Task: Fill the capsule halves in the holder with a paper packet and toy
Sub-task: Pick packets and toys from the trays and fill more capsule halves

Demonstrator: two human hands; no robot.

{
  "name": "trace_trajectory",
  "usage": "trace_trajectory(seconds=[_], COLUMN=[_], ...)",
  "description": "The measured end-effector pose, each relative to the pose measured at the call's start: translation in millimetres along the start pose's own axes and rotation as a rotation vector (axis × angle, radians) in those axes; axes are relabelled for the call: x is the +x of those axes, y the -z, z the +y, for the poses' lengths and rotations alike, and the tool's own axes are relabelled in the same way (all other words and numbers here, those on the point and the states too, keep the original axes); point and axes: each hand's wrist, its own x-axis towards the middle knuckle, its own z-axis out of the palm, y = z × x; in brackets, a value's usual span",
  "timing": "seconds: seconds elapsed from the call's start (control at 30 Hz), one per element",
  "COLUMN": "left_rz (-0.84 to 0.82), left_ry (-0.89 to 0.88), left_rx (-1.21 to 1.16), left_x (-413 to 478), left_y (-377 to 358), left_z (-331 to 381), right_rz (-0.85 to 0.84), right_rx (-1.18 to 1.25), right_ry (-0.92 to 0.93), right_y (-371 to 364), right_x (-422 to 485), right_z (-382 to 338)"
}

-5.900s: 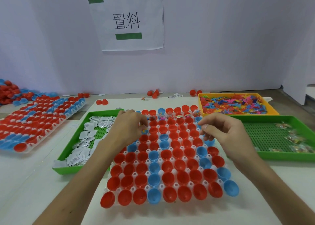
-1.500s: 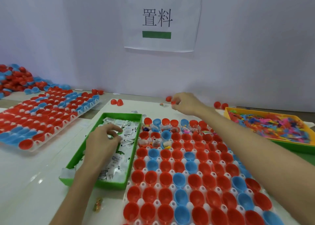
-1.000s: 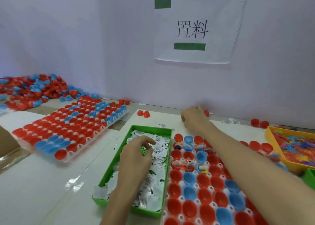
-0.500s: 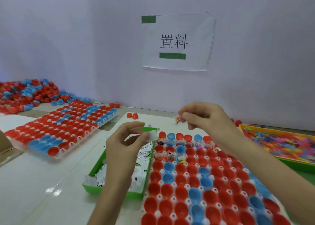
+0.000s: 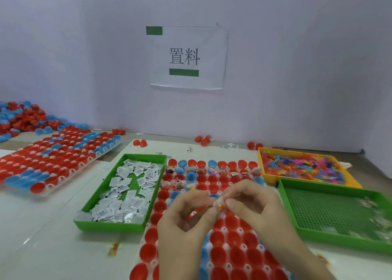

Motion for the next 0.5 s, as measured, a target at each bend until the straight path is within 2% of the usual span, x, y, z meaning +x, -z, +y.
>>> trace_trajectory(seconds=[0.23, 0.4, 0.5], left_rz=[-0.002, 0.058, 0.038], left_ry=[0.104, 0.145, 0.151], left_rx=[-0.085, -0.103, -0.083], left_x=[-9.4, -14.3, -15.4], left_y=[-5.3, -10.4, -12.3], left_z=[-14.4, -24.7, -28.0], right_rz=[0.033, -0.021, -0.032], right_rx=[-0.006, 0.07, 0.113], right_ry=[-0.009, -0.03, -0.042], right_y=[8.3, 11.3, 11.5], right_x=[-2.9, -9.2, -10.1], right_z=[1.5, 1.2, 2.1])
